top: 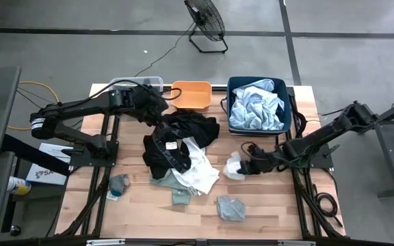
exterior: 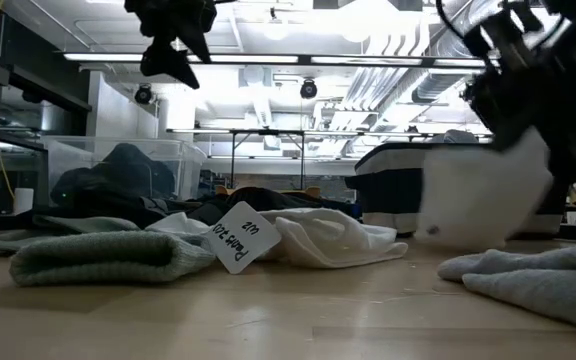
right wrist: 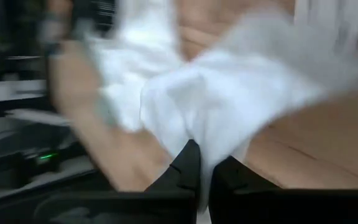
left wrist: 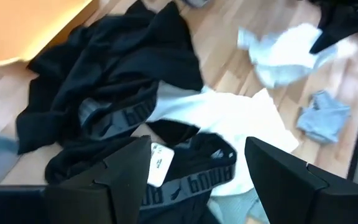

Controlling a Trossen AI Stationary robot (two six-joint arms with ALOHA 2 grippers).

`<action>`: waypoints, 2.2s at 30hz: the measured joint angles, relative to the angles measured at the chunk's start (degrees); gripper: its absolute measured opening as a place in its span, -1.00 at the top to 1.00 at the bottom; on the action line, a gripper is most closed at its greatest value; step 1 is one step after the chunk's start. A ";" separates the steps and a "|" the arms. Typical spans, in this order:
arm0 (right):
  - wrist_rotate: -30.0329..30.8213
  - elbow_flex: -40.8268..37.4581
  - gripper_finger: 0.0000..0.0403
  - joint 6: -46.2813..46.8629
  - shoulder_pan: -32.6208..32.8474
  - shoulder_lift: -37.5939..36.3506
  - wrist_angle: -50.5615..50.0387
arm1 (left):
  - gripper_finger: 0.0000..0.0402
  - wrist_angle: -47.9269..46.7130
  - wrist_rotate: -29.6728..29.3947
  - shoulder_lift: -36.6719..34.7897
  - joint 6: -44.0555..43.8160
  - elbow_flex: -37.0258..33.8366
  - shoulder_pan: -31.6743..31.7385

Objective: Pick & Place Cloths
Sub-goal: Put the white sock into the yellow bin

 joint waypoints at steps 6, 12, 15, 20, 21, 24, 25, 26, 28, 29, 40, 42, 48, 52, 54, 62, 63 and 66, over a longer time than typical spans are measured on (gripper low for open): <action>3.09 0.07 0.98 -8.04 -0.41 -1.53 12.10 | -0.27 4.06 2.96 0.00 0.02 0.00 0.00; 4.04 3.33 0.98 -17.83 -2.12 -2.52 14.62 | -0.27 10.31 7.48 0.00 1.31 0.00 -0.02; 3.59 5.92 0.98 -23.83 -3.33 -2.54 14.43 | -0.27 13.91 9.71 0.00 1.45 0.00 -0.02; 2.02 11.30 0.98 -34.45 -5.36 -2.54 12.66 | -0.27 18.76 13.51 0.00 1.83 0.00 -0.02; 2.01 12.47 0.98 -36.41 -5.70 -2.54 11.59 | -0.27 19.61 14.26 0.00 2.06 0.00 -0.02; 2.06 16.59 0.98 -42.29 -6.49 -2.54 6.49 | -0.27 21.43 16.25 0.00 2.34 0.00 -0.04; 2.22 17.93 0.98 -44.02 -6.66 -2.54 4.31 | -0.27 22.09 16.47 0.00 2.36 0.00 -0.04; 2.50 19.18 0.98 -45.70 -6.87 -2.54 2.08 | -0.27 22.64 16.65 0.00 2.40 0.00 -0.06; 2.57 21.61 0.98 -48.27 -7.51 -2.52 -2.16 | -0.27 23.71 17.09 0.00 2.42 0.00 -0.07; 2.57 22.84 0.98 -49.18 -7.86 -2.52 -4.23 | -0.27 24.05 17.31 0.00 2.58 0.00 -0.07; 2.58 32.48 0.98 -60.76 -12.36 -2.47 -15.26 | -0.27 30.61 17.37 0.00 6.96 0.00 -0.07; 2.64 33.65 0.98 -62.52 -13.49 -2.15 -15.23 | -0.27 32.77 17.32 0.00 8.40 0.00 -0.13; 2.38 36.43 0.99 -65.09 -17.01 -1.17 -15.07 | -0.27 40.68 13.64 0.00 15.87 0.00 -3.40; 2.20 37.83 0.99 -65.13 -18.96 -0.25 -13.99 | -0.27 43.17 7.87 0.15 22.54 0.02 -6.23; 2.16 38.68 0.99 -65.15 -19.93 0.43 -12.00 | -0.27 43.32 3.36 0.20 24.82 0.02 -7.44; -0.46 42.59 0.99 -67.05 -20.94 6.20 -9.84 | -0.27 43.66 -8.10 0.20 29.08 0.02 -10.62; -0.60 43.01 0.99 -67.04 -21.11 6.96 -9.54 | -0.27 43.65 -8.20 0.21 29.44 0.02 -10.90; -0.55 44.07 0.99 -67.01 -21.55 9.16 -8.36 | -0.27 43.74 -8.07 0.81 29.77 0.07 -11.83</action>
